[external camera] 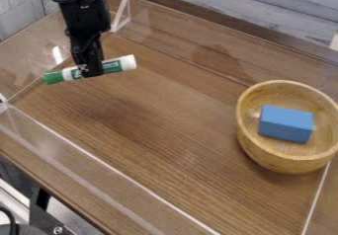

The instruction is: Put the green marker in the brown bowl

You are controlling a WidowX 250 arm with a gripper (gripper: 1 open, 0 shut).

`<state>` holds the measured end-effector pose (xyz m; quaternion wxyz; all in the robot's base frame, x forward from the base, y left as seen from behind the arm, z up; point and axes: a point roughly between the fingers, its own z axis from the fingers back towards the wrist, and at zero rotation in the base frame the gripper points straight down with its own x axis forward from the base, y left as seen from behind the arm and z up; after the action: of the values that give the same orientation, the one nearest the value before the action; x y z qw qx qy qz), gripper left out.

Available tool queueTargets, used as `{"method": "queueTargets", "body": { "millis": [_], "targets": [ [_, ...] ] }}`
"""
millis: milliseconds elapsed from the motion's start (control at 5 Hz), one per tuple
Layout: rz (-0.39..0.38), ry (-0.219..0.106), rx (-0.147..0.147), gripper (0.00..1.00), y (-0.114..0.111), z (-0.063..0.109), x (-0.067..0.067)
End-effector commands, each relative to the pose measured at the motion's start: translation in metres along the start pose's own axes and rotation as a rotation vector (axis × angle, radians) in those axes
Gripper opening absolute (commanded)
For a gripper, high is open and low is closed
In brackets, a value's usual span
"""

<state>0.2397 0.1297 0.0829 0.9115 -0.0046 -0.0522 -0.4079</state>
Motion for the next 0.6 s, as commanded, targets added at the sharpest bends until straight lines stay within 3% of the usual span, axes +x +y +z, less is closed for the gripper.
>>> {"method": "queueTargets", "body": {
  "millis": [0, 400],
  "targets": [
    [-0.022, -0.012, 0.059, 0.0, 0.0238, 0.0094, 0.0039],
    [-0.054, -0.024, 0.088, 0.0, 0.0309, 0.0108, 0.0033]
  ]
}}
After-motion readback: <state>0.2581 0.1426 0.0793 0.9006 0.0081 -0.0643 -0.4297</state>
